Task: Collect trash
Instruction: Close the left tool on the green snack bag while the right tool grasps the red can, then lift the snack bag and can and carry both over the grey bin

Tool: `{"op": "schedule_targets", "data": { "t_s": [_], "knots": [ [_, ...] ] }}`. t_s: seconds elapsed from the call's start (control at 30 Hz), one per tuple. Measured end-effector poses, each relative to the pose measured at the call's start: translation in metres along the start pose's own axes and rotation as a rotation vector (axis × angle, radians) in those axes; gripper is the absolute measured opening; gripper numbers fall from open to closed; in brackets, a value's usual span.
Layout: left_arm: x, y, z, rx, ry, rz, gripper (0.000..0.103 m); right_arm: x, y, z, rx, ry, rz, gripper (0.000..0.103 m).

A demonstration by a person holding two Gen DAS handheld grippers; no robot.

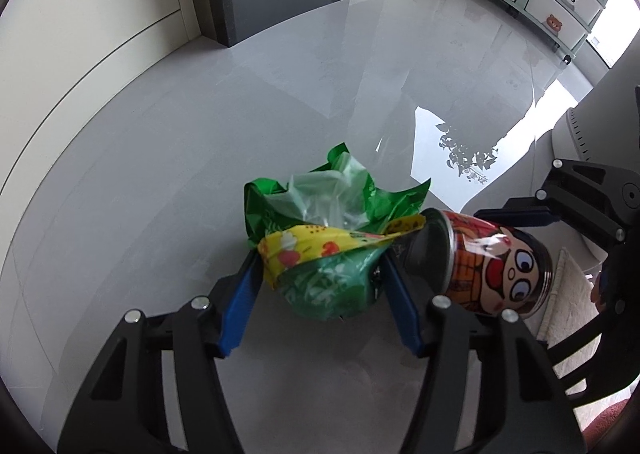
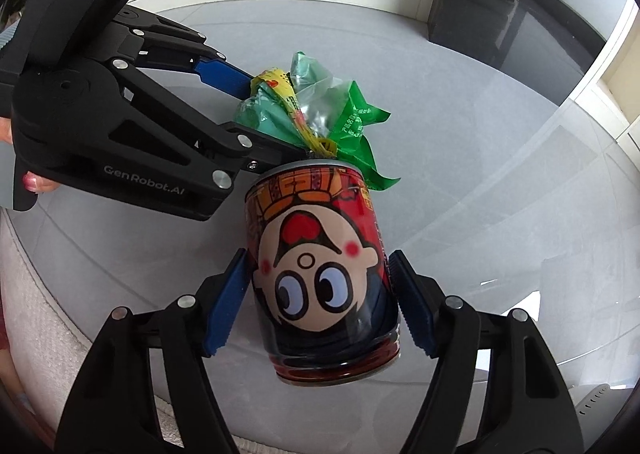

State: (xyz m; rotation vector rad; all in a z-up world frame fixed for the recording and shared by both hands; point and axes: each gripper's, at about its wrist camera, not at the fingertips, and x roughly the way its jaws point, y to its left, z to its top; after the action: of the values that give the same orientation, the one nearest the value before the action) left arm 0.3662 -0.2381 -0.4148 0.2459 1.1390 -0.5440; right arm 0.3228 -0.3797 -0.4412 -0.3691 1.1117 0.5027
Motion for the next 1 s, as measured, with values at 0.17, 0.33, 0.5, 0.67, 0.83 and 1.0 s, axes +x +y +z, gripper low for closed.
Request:
{"op": "schedule_targets", "data": {
  "t_s": [0.17,0.33,0.5,0.67,0.83,1.0],
  "knots": [
    [-0.001,-0.002,0.001,-0.008,-0.004,-0.016,0.050,-0.004,0.003,-0.006,0.024,-0.009,0.017,0.067],
    [-0.007,-0.005,-0.003,0.002,-0.007,-0.006,0.046,-0.009,0.008,-0.010,0.022,-0.018,0.020,0.067],
    [-0.022,-0.007,-0.009,0.001,-0.021,0.009,0.046,-0.020,0.015,-0.012,0.022,-0.033,0.012,0.067],
    [-0.044,-0.011,-0.014,0.004,-0.035,0.030,0.046,-0.040,0.020,-0.012,0.035,-0.064,-0.006,0.067],
    [-0.075,-0.014,-0.017,-0.017,-0.063,0.051,0.046,-0.074,0.034,-0.015,0.059,-0.111,-0.037,0.067],
    [-0.109,-0.023,-0.023,-0.040,-0.085,0.094,0.046,-0.111,0.049,-0.020,0.105,-0.152,-0.071,0.067]
  ]
}}
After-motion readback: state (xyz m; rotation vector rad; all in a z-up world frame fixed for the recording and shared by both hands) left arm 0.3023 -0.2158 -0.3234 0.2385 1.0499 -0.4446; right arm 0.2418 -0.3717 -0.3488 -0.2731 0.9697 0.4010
